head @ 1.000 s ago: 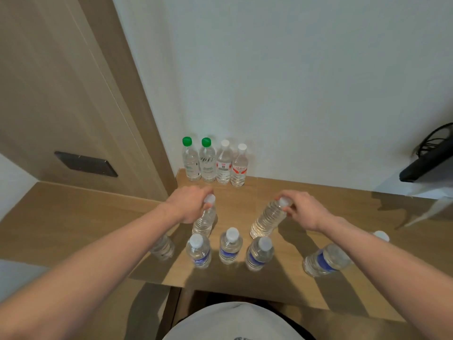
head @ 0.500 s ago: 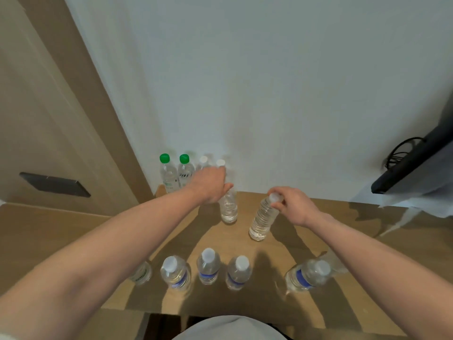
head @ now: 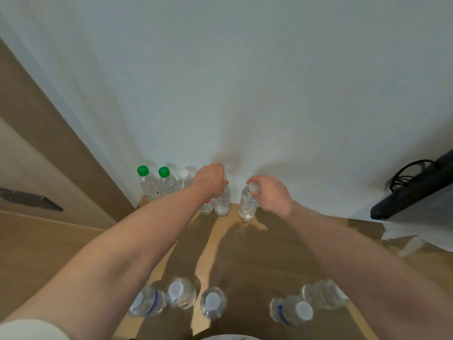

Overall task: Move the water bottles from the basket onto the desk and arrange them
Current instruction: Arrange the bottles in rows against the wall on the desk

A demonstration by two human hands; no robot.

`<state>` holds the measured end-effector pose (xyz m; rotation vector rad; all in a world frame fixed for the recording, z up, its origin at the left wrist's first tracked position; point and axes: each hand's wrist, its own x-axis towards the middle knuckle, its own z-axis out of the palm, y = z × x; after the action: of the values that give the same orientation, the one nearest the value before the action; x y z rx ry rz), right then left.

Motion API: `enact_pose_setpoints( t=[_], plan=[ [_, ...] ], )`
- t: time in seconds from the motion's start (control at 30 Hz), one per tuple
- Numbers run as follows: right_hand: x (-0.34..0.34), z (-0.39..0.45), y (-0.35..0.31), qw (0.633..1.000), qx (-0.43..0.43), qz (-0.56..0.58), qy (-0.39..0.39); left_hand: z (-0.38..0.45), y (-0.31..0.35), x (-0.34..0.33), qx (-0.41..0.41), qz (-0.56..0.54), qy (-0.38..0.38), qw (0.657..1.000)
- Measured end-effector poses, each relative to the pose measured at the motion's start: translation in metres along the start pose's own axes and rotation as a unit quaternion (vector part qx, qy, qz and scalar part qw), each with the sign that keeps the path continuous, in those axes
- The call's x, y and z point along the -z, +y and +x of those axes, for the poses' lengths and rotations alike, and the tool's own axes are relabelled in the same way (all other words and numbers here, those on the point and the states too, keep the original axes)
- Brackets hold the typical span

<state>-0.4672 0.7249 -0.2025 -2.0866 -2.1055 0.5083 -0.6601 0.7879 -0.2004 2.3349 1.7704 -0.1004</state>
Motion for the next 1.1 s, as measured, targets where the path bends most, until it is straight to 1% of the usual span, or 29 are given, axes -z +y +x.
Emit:
enact_pose_setpoints(
  t=[0.13,0.27,0.4,0.53,0.63,0.7,0.77,0.8,0.83,0.9,0.93,1.0,1.1],
  plan=[
    [-0.008,0.019,-0.005,0.999,-0.02,0.018,-0.019,0.007,0.003,-0.009,0.01,-0.021,0.007,1.0],
    [-0.015,0.026,-0.011,0.998,-0.028,0.041,-0.025,0.005,0.0,-0.016,0.002,-0.032,0.029,0.999],
    [-0.02,0.03,-0.012,0.997,-0.032,0.065,-0.022,0.0,-0.006,-0.022,-0.016,0.0,0.046,0.999],
    [-0.017,0.03,-0.008,0.995,-0.013,0.087,-0.049,-0.006,-0.009,-0.019,-0.023,0.014,0.039,0.999],
    [-0.013,0.019,-0.008,0.996,0.0,0.08,-0.039,-0.018,-0.015,-0.005,-0.009,-0.029,0.035,0.999],
    [-0.01,0.001,-0.01,0.995,0.007,0.103,-0.006,-0.037,-0.025,0.014,-0.006,-0.093,0.071,0.993],
    [-0.005,-0.03,-0.02,0.984,0.033,0.171,0.043,-0.07,-0.041,0.038,-0.007,-0.165,0.121,0.979],
    [-0.001,-0.048,-0.027,0.976,0.046,0.208,0.046,-0.092,-0.051,0.049,-0.012,-0.194,0.137,0.971],
    [0.004,-0.07,-0.034,0.972,0.05,0.227,0.018,-0.117,-0.063,0.058,-0.02,-0.215,0.142,0.966],
    [0.008,-0.115,-0.051,0.973,0.069,0.204,-0.085,-0.168,-0.091,0.066,-0.034,-0.214,0.131,0.967],
    [0.006,-0.136,-0.06,0.971,0.083,0.192,-0.118,-0.193,-0.106,0.066,-0.032,-0.203,0.12,0.971],
    [-0.003,-0.168,-0.076,0.966,0.108,0.189,-0.137,-0.236,-0.137,0.059,-0.008,-0.184,0.095,0.978],
    [-0.026,-0.188,-0.105,0.963,0.123,0.161,-0.177,-0.283,-0.183,0.036,0.056,-0.169,0.066,0.982]
  ],
)
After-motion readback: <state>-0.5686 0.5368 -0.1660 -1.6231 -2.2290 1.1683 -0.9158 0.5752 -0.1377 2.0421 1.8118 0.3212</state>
